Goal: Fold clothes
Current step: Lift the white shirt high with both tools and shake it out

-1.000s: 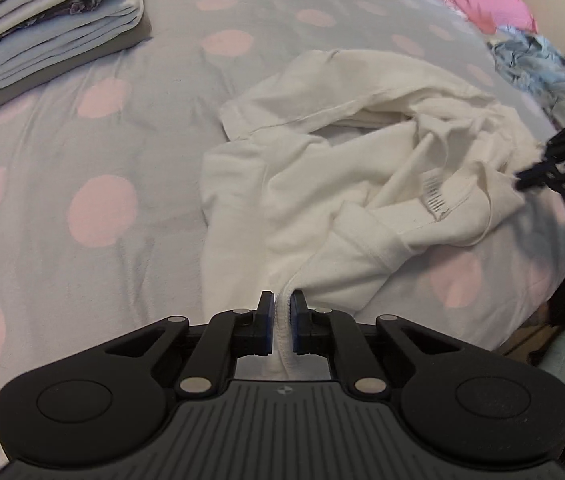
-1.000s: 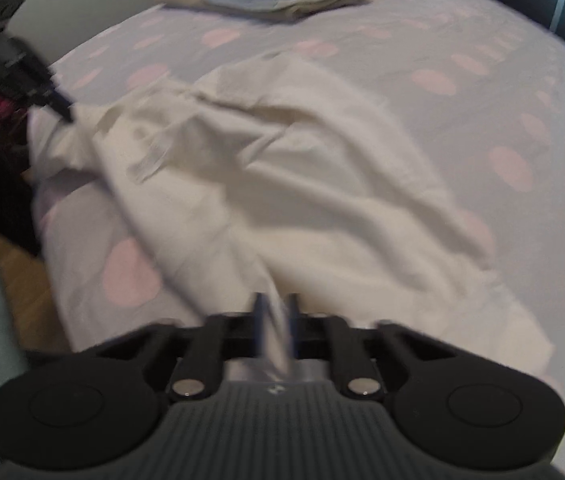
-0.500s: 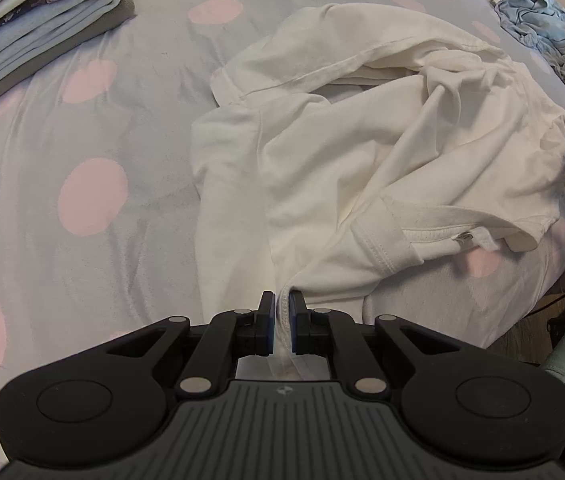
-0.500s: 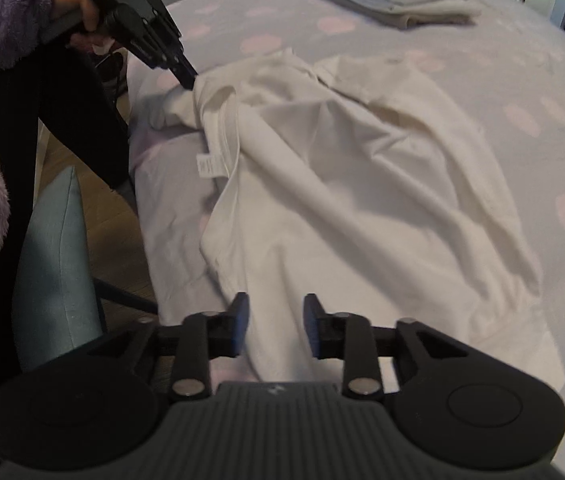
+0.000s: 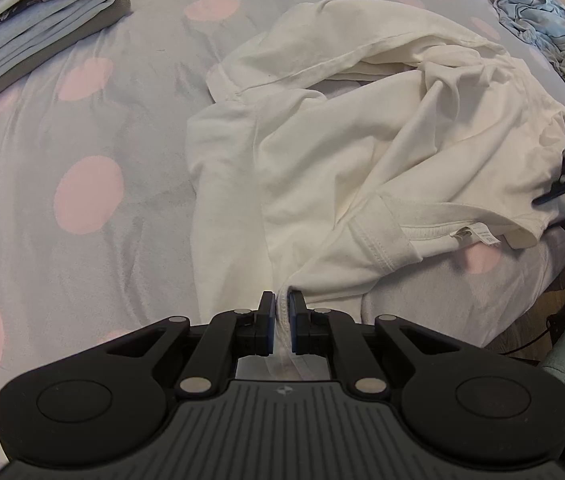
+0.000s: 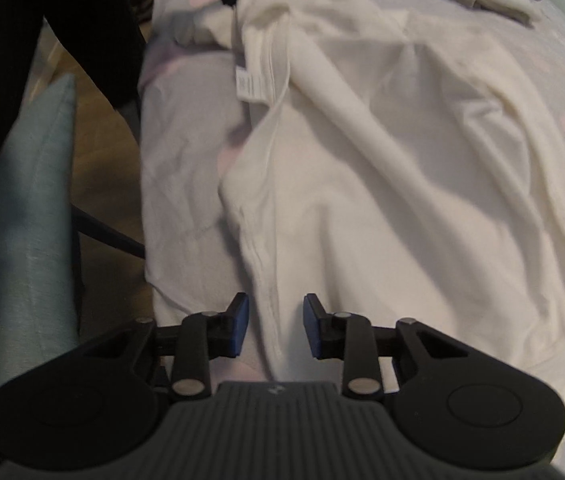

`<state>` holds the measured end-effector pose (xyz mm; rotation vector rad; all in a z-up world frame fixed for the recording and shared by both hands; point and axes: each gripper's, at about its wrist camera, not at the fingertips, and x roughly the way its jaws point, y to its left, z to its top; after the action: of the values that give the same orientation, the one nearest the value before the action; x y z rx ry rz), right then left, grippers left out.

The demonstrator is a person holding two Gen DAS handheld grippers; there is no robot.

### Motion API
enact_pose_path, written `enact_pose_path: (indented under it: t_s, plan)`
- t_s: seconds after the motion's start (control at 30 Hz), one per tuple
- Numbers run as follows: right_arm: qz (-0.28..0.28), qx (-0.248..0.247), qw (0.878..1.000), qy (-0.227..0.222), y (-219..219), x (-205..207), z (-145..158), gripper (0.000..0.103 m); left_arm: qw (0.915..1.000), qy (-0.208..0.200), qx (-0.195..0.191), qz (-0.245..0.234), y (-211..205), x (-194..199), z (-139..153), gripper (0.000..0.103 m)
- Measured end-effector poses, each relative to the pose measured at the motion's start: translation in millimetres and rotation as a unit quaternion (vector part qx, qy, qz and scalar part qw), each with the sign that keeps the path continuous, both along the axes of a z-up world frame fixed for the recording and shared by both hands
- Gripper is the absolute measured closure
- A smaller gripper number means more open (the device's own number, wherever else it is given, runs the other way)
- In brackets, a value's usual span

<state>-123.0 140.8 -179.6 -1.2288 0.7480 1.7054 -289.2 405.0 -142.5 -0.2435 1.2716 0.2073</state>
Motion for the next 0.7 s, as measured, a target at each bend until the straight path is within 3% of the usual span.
enact_pose_path:
  t_s: [0.03,0.13,0.23,0.33,0.43,0.63,0.7]
  plan:
    - [-0.005,0.0,1.0,-0.012,1.1,-0.2,-0.9,0.098,1.0,-0.001,0.001,0.003,-0.3,-0.6,0.7,0.098]
    - [-0.055,0.044,0.997,-0.037,6.2,10.0,16.9,0.098,0.9997,-0.014,0.01,0.016,-2.3,-2.4,6.8,0.099]
    - [-0.133,0.118,0.981,-0.071,9.8,28.6,48.3,0.099,0.9984,-0.039,0.024,0.032,-3.8,-1.0,22.7,0.1]
    - [-0.2,0.186,0.956,-0.111,12.5,43.1,79.7,0.099,0.9931,-0.089,0.045,0.062,0.3,3.9,56.7,0.1]
    - [-0.234,0.245,0.927,-0.163,13.8,48.5,113.1,0.099,0.9824,-0.151,0.069,0.085,6.4,12.2,107.7,0.101]
    - [-0.267,0.353,0.861,-0.251,12.4,57.7,217.6,0.099,0.9512,-0.258,0.144,0.088,4.5,35.4,230.0,0.101]
    - [-0.28,0.386,0.84,-0.26,10.3,62.9,259.7,0.099,0.9385,-0.289,0.169,0.087,-1.1,41.6,270.7,0.101]
